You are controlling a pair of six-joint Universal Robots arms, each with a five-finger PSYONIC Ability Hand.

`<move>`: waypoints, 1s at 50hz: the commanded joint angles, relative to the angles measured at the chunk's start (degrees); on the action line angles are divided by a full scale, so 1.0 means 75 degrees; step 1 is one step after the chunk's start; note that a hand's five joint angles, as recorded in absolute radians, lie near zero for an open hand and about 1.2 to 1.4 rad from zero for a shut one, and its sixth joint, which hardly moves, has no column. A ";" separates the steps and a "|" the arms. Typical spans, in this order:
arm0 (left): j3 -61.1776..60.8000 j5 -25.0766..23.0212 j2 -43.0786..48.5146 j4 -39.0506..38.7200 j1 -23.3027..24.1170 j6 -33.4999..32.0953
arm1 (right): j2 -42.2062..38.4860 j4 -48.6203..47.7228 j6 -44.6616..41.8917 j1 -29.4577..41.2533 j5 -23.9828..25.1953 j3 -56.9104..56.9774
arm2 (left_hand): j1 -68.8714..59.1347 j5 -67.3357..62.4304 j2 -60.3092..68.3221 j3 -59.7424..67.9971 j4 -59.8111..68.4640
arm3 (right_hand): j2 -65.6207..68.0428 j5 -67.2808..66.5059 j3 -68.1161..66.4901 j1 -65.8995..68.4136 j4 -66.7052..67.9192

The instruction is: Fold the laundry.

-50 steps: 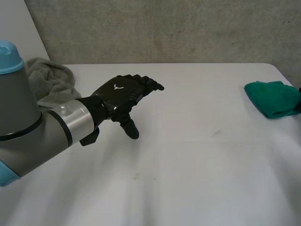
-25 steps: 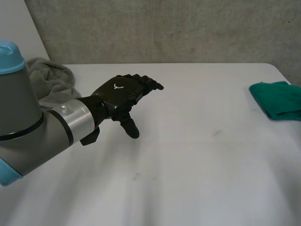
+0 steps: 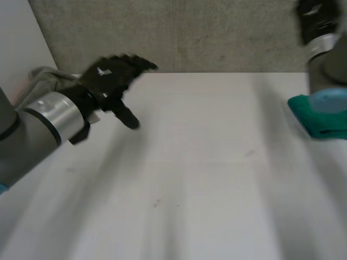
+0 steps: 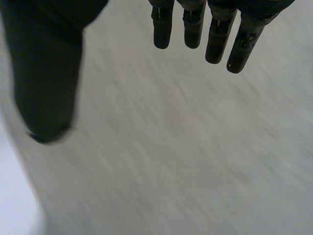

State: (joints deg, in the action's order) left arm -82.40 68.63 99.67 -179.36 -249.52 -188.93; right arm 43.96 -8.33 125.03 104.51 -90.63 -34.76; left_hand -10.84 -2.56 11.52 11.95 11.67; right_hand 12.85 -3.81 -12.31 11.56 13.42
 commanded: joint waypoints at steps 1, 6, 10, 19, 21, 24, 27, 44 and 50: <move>0.0111 0.1150 0.0361 -0.1560 -0.1357 -0.0402 | 0.1520 0.0091 0.2336 0.1497 0.2321 -0.3436 | 0.0113 0.0341 -0.0202 -0.0260 -0.0223 | -0.0380 0.0508 0.0308 -0.0208 -0.0456; 0.0544 0.1115 0.1673 -0.1890 -0.2553 -0.1526 | 0.2025 0.0173 0.2994 0.2107 0.3212 -0.4960 | 0.0113 0.0341 -0.0202 -0.0260 -0.0223 | -0.0380 0.0508 0.0308 -0.0208 -0.0456; 0.1141 0.1104 0.2856 -0.1831 -0.3081 -0.2779 | 0.2341 0.0184 0.3018 0.2283 0.3272 -0.5992 | 0.0113 0.0341 -0.0202 -0.0260 -0.0223 | -0.0380 0.0508 0.0308 -0.0208 -0.0456; 0.2431 0.1232 0.5330 -0.1527 -0.3785 -0.5301 | 0.3114 0.0173 0.2982 0.2178 0.3272 -0.7586 | 0.0113 0.0341 -0.0202 -0.0260 -0.0223 | -0.0380 0.0508 0.0308 -0.0208 -0.0456; 0.2525 0.1209 0.5518 -0.1212 -0.3785 -0.5302 | 0.3325 0.0149 0.2959 0.2178 0.3272 -0.7891 | -0.1160 -0.0932 0.1071 0.1013 0.1050 | -0.0380 0.0508 0.0308 -0.0208 -0.0456; 0.2502 0.1267 0.5426 -0.0929 -0.3551 -0.5092 | 0.3443 0.0102 0.2959 0.2131 0.3249 -0.8009 | -0.9195 -0.8967 0.9106 0.9048 0.9085 | -0.0380 0.0508 0.0308 -0.0208 -0.0456; 0.2385 0.1372 0.4772 -0.1209 -0.3130 -0.4437 | 0.3478 0.0091 0.2959 0.1897 0.3225 -0.8044 | -0.9221 -0.8992 0.9131 0.9074 0.9110 | -0.0380 0.0508 0.0308 -0.0208 -0.0456; -0.1527 0.0463 0.0315 -0.2242 0.1318 0.1974 | 0.3654 -0.0119 0.3158 0.1054 0.1516 -0.7822 | -0.9221 -0.8992 0.9131 0.9074 0.9110 | -0.0380 0.0508 0.0308 -0.0208 -0.0456; -0.1542 -0.0479 0.1076 -0.2019 0.2766 0.1812 | 0.3654 -0.0238 0.3181 0.0971 0.1058 -0.7787 | -0.0443 -0.0215 0.0354 0.0296 0.0333 | -0.0380 0.0508 0.0308 -0.0208 -0.0456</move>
State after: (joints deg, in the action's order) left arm -92.76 73.87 101.35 -197.01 -242.52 -175.23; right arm 71.39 -8.86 148.67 112.57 -78.48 -93.57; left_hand -62.82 -55.69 67.08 66.91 67.38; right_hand 12.85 -3.77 -12.19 11.55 13.42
